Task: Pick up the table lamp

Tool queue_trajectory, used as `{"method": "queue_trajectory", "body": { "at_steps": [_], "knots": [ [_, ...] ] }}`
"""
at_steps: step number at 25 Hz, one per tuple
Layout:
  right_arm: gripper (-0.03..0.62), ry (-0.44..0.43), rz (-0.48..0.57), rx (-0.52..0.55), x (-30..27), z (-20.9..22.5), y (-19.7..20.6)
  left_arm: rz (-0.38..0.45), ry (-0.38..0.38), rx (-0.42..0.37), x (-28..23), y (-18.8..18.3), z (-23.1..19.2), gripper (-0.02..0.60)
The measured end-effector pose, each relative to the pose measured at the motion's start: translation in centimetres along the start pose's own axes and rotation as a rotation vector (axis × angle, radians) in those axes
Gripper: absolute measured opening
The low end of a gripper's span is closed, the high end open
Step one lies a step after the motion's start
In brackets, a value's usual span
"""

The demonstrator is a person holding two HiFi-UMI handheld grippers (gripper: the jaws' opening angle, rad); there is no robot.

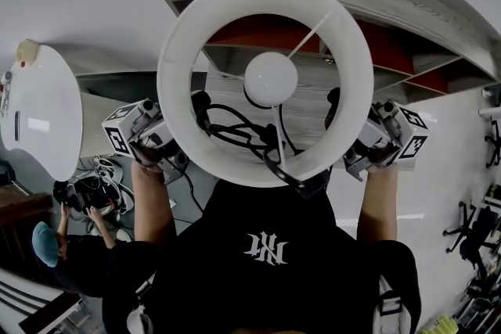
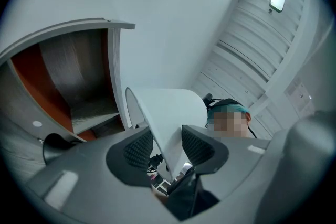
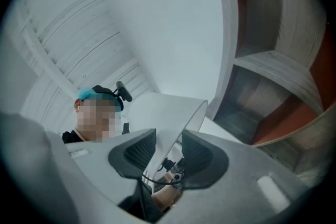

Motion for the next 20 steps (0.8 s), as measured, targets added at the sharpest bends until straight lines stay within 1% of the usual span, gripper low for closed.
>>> {"method": "queue_trajectory", "body": {
  "at_steps": [6,11,16,20],
  "knots": [
    [0.149,-0.006,0.015,-0.031,0.6,1.0,0.6,-0.005,-0.025,0.008,0.4,0.4,-0.5,0.175],
    [0.147,-0.018,0.011,-0.015,1.0,1.0,0.8,-0.007,-0.028,0.018,0.7,1.1,-1.0,0.176],
    [0.144,-0.026,0.044,0.004,1.7,1.0,0.4,-0.029,-0.039,0.027,0.6,2.1,-1.4,0.175],
    [0.144,-0.031,0.039,-0.011,1.3,1.5,0.6,-0.011,-0.044,0.032,1.1,2.2,-1.3,0.175]
  ]
}}
Point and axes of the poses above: the fingertips, and each gripper's own axes: x backward along the fingers, z to its right, y out of its underside, the point moved 3 cm from there along x, backward along the fingers, and after that the axes turned 1 degree about -z, right-handed, at the moved point
